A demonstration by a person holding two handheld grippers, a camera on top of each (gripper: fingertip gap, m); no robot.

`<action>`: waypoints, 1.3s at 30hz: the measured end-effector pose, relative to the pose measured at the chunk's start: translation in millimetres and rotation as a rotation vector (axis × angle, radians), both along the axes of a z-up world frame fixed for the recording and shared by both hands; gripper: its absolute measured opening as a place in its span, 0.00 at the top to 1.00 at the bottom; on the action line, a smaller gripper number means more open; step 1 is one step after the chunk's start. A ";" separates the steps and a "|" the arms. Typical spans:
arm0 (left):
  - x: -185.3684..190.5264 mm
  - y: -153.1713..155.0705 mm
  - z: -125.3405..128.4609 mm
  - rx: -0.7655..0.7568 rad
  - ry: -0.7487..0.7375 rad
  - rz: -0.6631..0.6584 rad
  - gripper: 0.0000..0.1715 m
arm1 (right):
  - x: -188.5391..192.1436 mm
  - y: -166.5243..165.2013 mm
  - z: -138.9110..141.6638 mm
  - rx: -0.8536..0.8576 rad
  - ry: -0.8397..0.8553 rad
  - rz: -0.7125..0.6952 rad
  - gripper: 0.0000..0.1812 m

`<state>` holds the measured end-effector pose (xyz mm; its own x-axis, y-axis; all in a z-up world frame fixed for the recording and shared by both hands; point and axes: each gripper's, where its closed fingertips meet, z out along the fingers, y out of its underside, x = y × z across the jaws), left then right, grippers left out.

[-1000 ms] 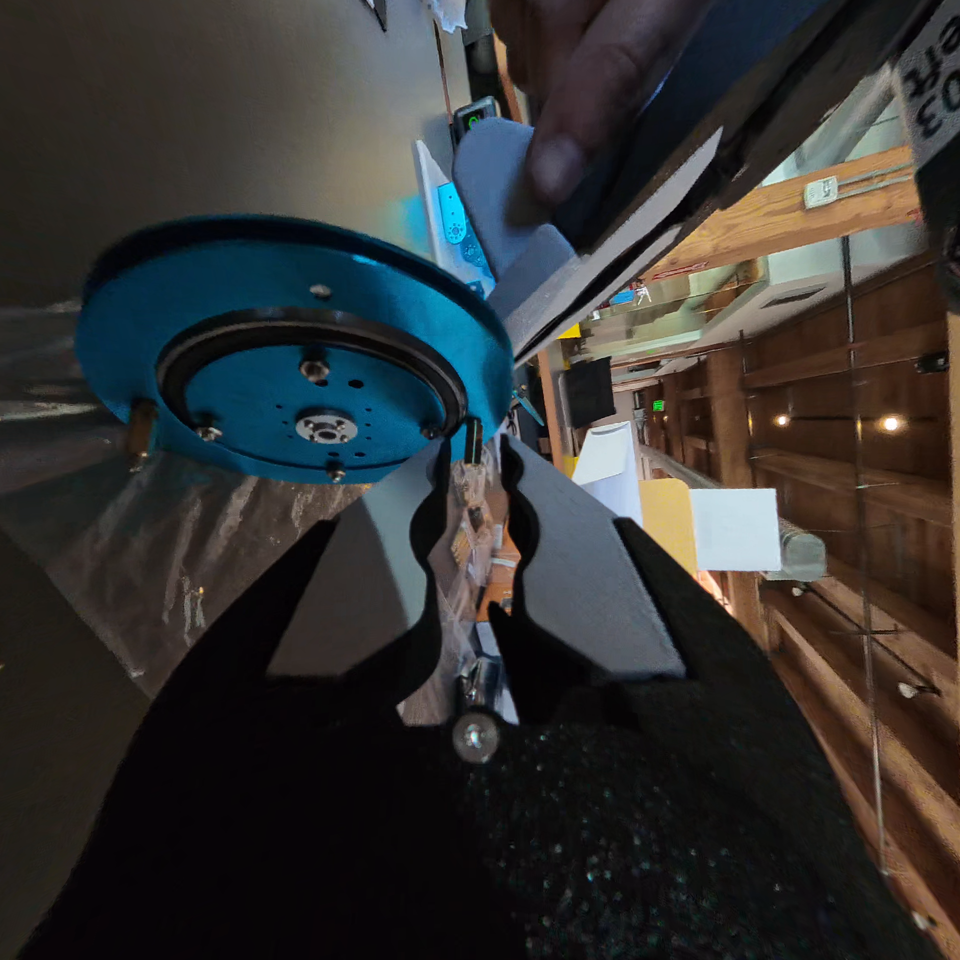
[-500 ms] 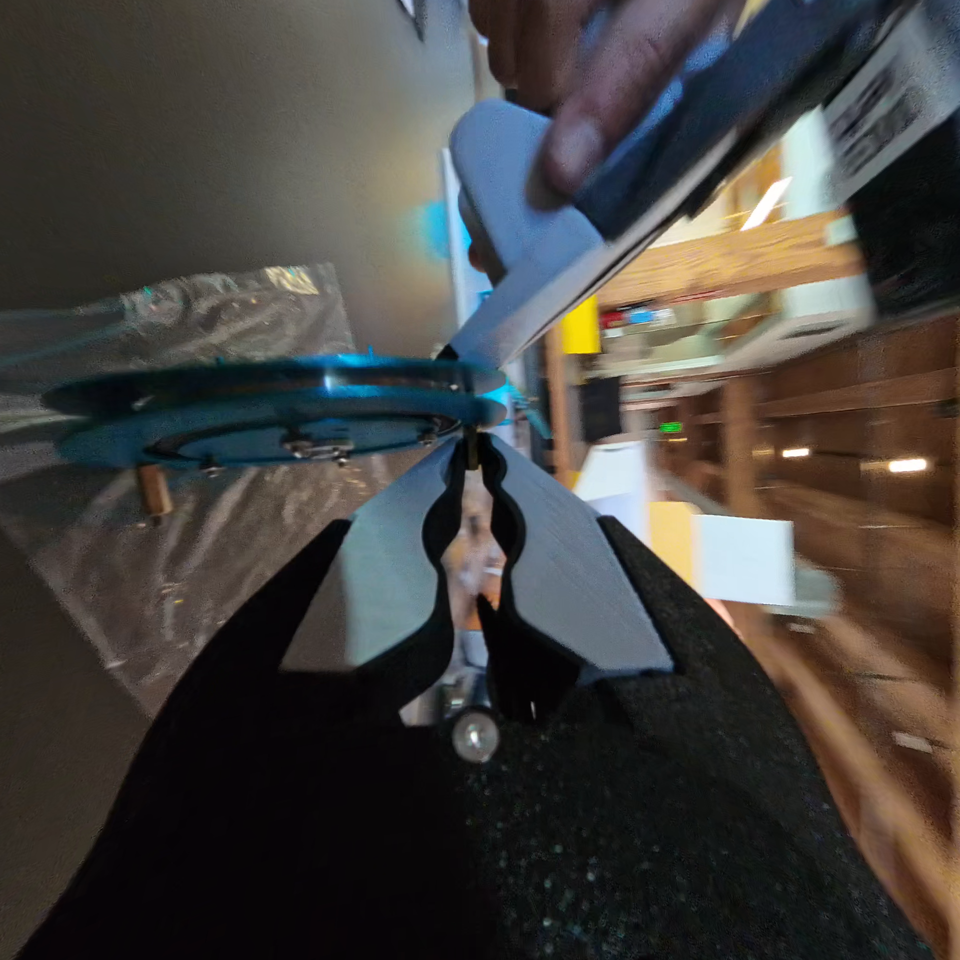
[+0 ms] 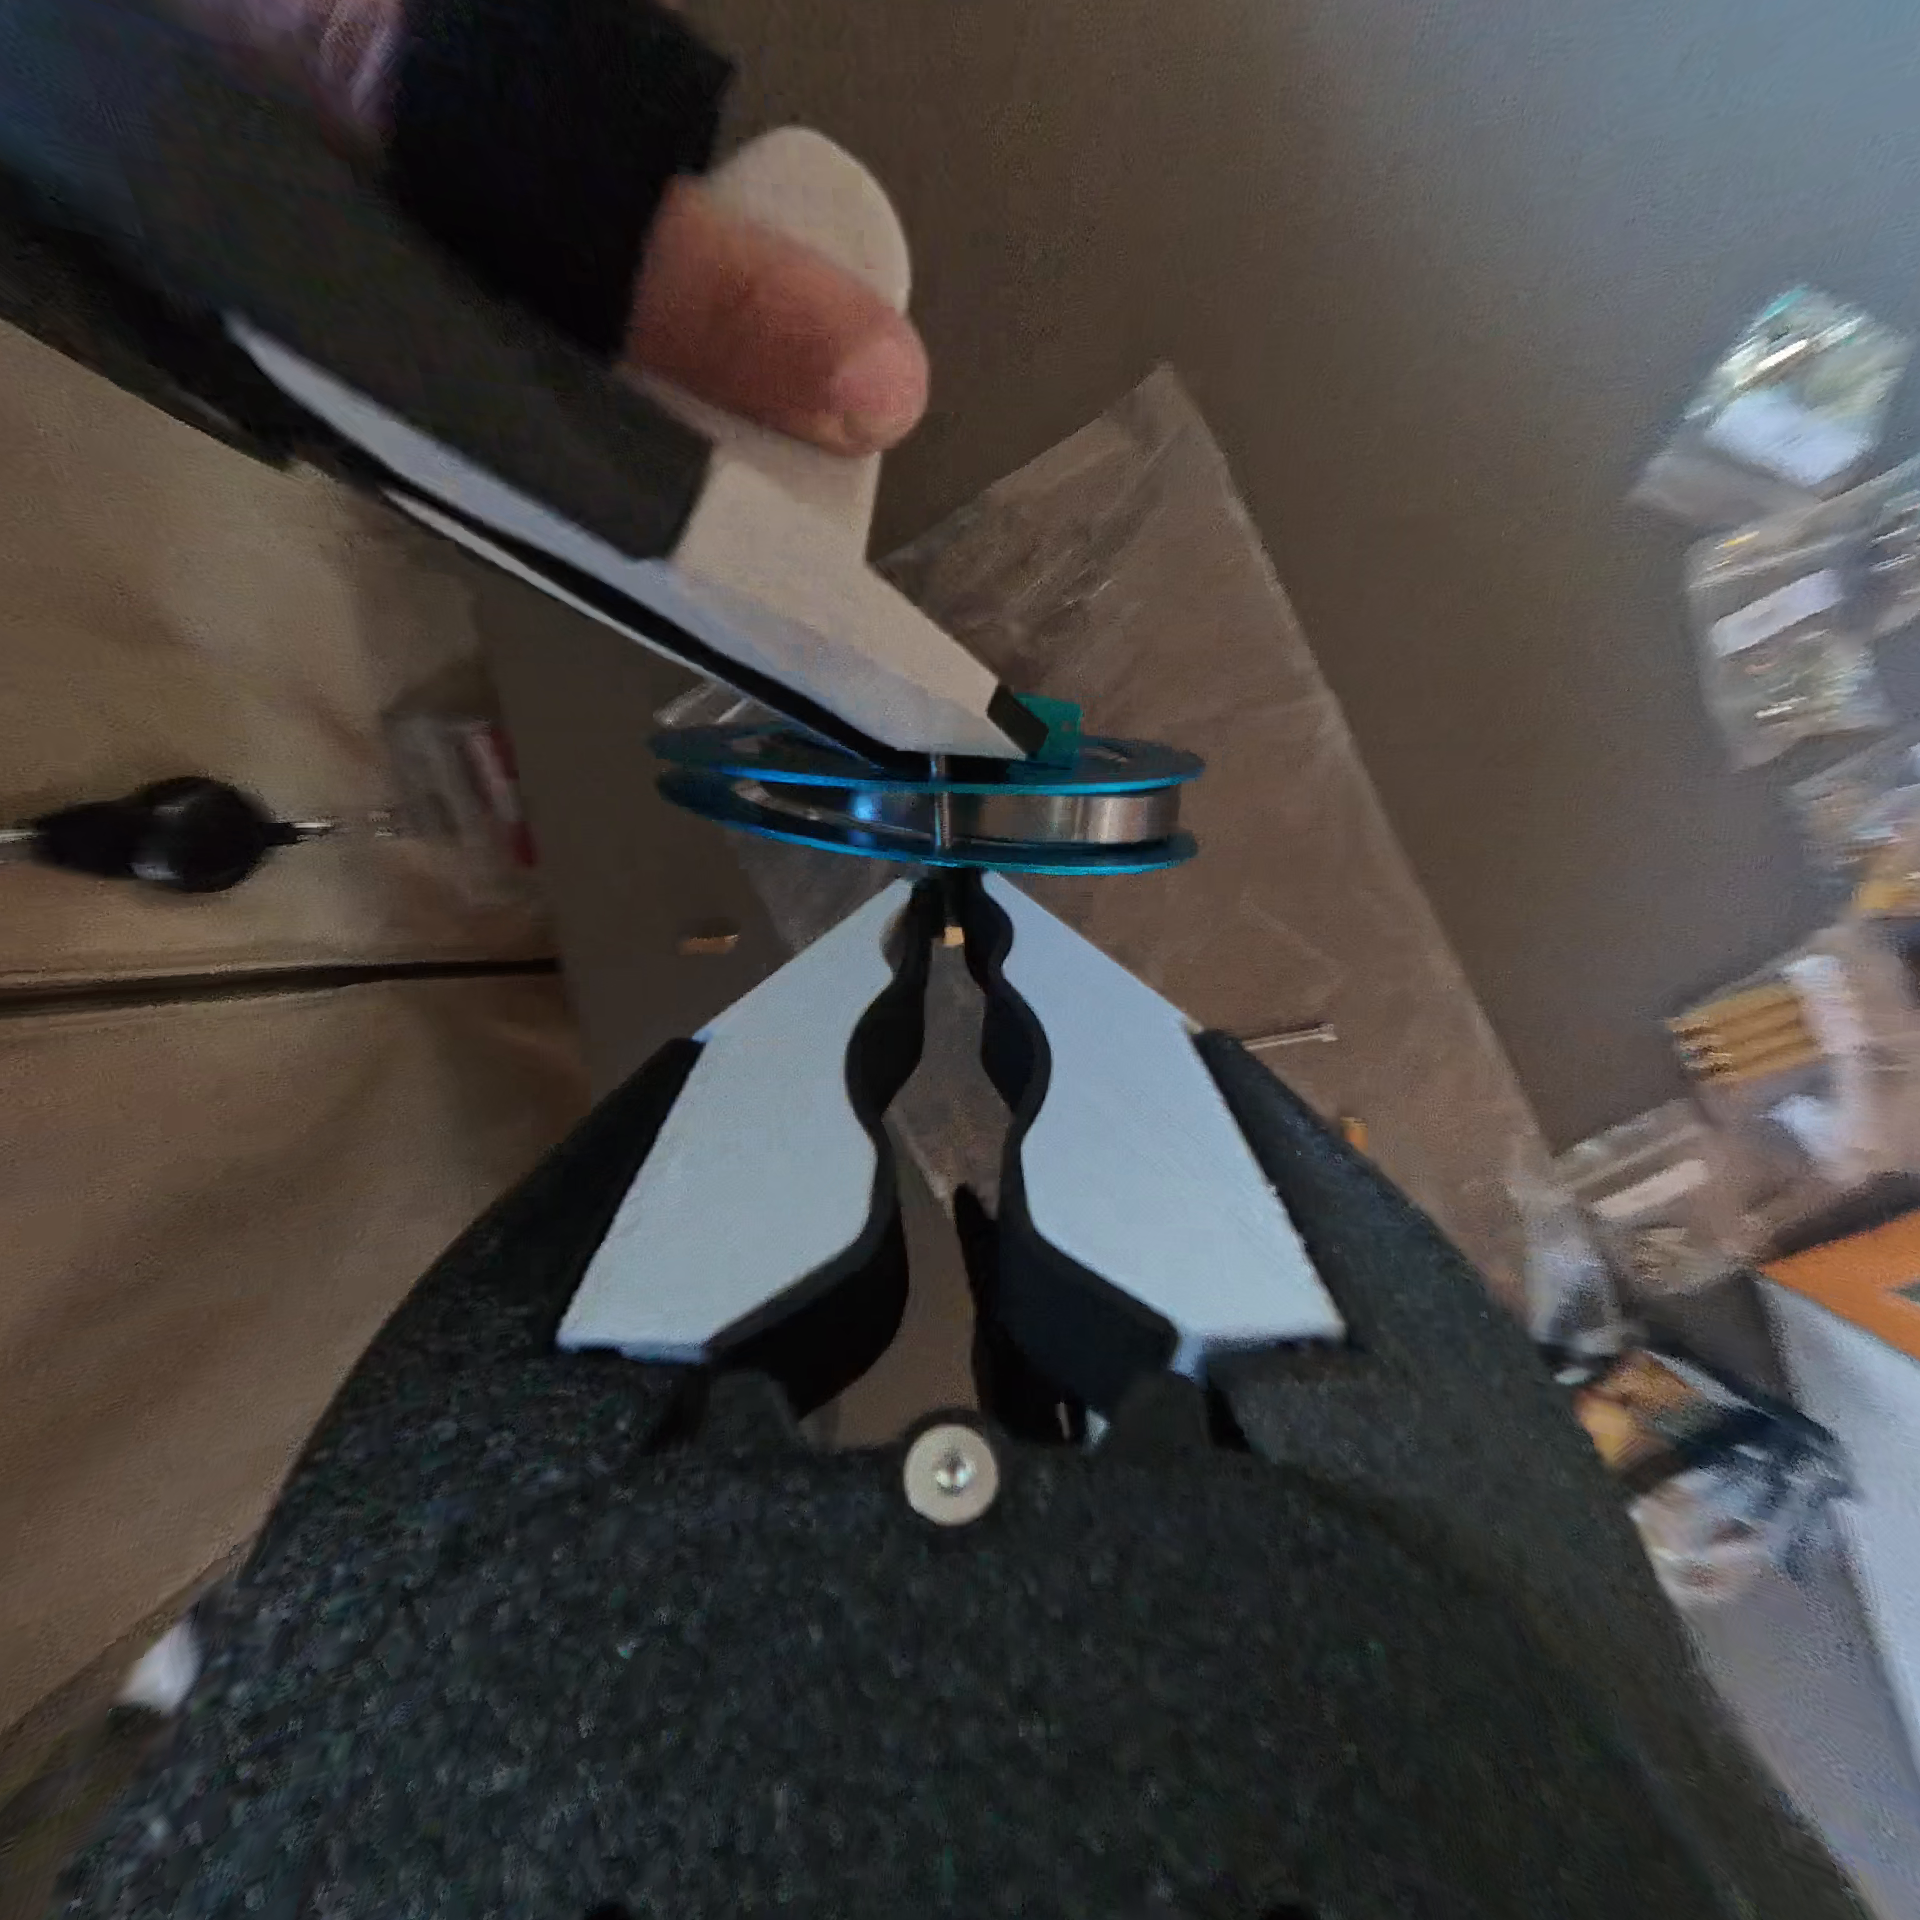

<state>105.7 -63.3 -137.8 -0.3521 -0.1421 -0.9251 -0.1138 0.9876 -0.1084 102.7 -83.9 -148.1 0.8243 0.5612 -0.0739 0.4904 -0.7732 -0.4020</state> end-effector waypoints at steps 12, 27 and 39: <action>2.5 -0.4 2.5 0.106 -0.236 -0.035 0.99 | -13.4 -9.2 10.6 -0.642 0.972 -0.161 0.98; -15.6 6.9 -11.5 -0.877 0.872 0.102 0.99 | 9.6 15.5 2.8 0.702 -0.618 0.009 0.84; -26.0 -13.2 -5.1 -1.262 1.369 0.098 0.99 | 4.4 19.5 15.5 0.965 -1.159 0.152 0.96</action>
<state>79.7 -76.5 -142.8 -0.6157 -0.4952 0.6130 -0.7880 0.3922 -0.4746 107.1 -64.4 -132.7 0.0986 0.0964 0.9904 0.9305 -0.3617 -0.0575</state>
